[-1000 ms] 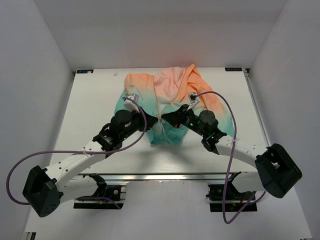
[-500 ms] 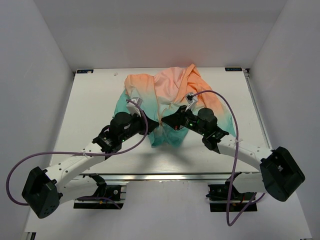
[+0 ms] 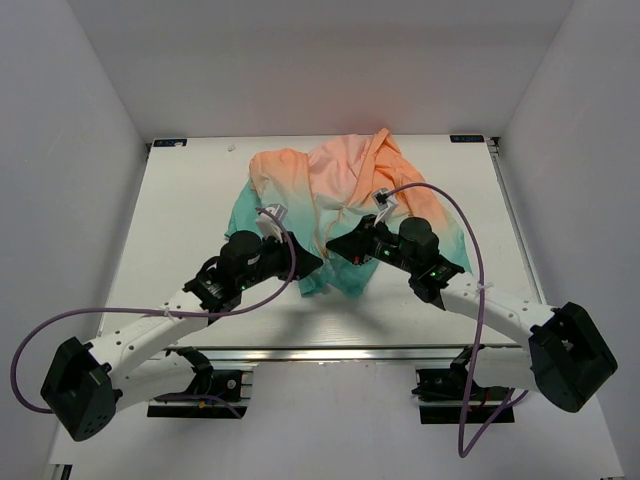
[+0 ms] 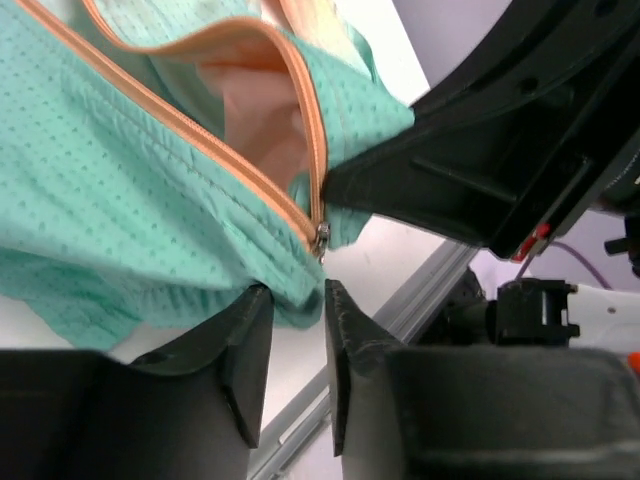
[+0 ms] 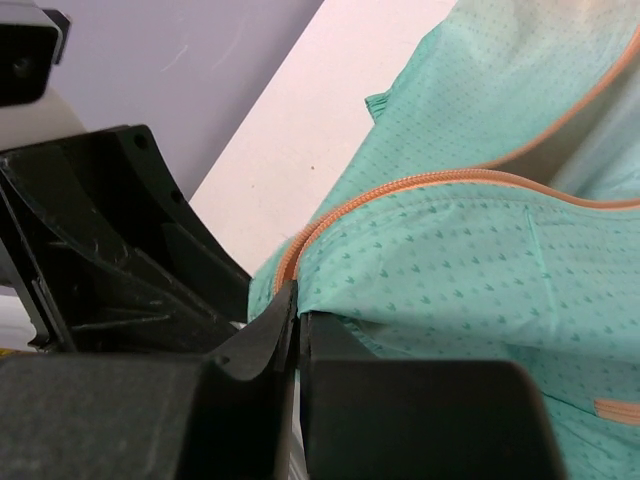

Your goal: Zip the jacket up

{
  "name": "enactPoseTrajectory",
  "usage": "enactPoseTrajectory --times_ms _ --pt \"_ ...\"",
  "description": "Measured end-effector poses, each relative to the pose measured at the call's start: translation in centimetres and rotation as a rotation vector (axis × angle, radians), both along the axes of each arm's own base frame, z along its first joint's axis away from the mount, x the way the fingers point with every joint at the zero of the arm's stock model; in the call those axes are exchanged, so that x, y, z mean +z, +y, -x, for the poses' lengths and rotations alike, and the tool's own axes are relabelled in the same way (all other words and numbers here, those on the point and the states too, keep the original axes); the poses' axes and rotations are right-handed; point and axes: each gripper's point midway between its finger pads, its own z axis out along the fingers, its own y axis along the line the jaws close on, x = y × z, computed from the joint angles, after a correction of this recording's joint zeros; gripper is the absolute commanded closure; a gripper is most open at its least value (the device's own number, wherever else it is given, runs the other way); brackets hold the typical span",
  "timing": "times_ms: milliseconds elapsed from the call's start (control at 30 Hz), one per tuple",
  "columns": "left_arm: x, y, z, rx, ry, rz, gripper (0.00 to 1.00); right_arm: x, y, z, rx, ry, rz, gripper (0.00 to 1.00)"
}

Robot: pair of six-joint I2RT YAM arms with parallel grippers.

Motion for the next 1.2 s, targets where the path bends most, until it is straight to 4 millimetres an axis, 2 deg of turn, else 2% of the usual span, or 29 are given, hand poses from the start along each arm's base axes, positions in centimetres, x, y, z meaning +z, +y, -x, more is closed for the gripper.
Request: enactPoseTrajectory --times_ms 233,333,367,433,633,800,900,1033,1200 --pt "-1.2 0.0 0.7 -0.01 0.056 -0.011 0.49 0.2 0.0 0.1 0.01 -0.007 -0.015 1.0" --pt "-1.5 0.3 0.5 0.014 0.068 -0.021 0.27 0.3 0.1 0.2 0.015 -0.008 -0.016 1.0" --pt "-1.6 0.5 0.5 0.022 0.072 -0.025 0.09 0.3 0.1 0.2 0.016 -0.008 -0.016 1.0" --pt "-1.8 0.8 0.3 0.042 0.081 -0.03 0.02 0.3 0.1 0.3 0.022 -0.008 -0.017 1.0" --pt "-1.6 2.0 -0.5 0.071 0.093 0.017 0.03 0.0 0.2 0.4 0.033 -0.002 -0.014 1.0" --pt "-3.2 2.9 -1.4 0.048 0.158 0.113 0.12 -0.4 0.4 0.4 0.036 0.008 -0.006 1.0" --pt "-3.8 2.5 -0.8 -0.003 0.186 0.155 0.16 -0.4 0.4 0.3 0.035 0.008 -0.007 1.0" --pt "-2.3 1.6 -0.2 -0.077 0.156 0.217 0.22 -0.5 0.4 0.3 0.035 0.007 -0.008 1.0" --pt "-1.2 1.0 -0.1 -0.119 0.131 0.257 0.4 -0.9 0.6 0.1 0.035 0.017 -0.005 1.0"
